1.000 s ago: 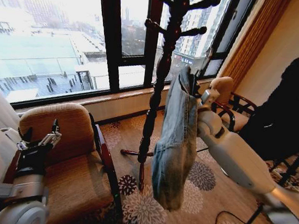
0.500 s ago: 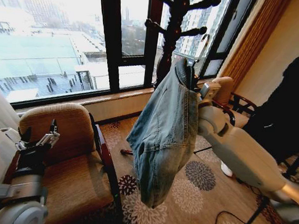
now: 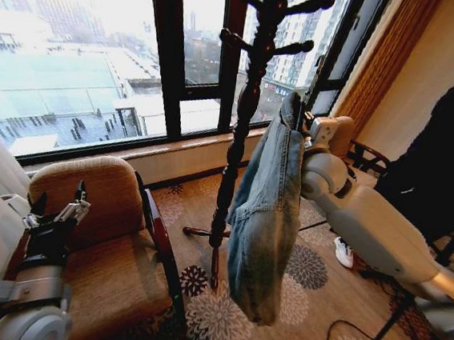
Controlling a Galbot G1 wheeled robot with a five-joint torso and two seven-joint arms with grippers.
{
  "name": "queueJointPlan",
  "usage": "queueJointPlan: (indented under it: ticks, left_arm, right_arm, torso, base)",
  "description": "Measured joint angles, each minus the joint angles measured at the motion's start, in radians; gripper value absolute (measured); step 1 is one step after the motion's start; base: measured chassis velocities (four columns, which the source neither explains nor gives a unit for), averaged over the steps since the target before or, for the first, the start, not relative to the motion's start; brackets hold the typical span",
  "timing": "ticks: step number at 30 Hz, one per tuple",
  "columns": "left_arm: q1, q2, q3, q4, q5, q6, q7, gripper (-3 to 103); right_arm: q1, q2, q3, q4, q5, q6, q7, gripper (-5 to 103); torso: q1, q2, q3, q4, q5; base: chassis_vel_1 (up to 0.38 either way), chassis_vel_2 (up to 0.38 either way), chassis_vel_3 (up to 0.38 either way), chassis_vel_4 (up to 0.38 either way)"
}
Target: Pick up the clothes from the bed and hang them on the clothes hanger.
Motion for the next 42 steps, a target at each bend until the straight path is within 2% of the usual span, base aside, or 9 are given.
queueJointPlan:
  ticks: [20,42]
  left_arm:
    - [-0.005,-0.002,-0.022,0.018,-0.023,-0.016,0.007,100]
    - [-0.009,0.013,-0.064,0.053,-0.067,-0.041,0.021,100]
  right_arm:
    - [0.166,0.078,-0.123,-0.095,0.027,-0.074,0.037,23]
    - [0.316,0.123,-0.239,-0.196,0.019,-0.178,0.106,23]
  torso:
    - [0.0,0.0,0.0,0.0002,-0.0002]
    - [0.0,0.0,0.0,0.0,-0.0001]
  base:
    - [0.0,0.0,0.0,0.0]
    - [0.0,0.0,0.0,0.0]
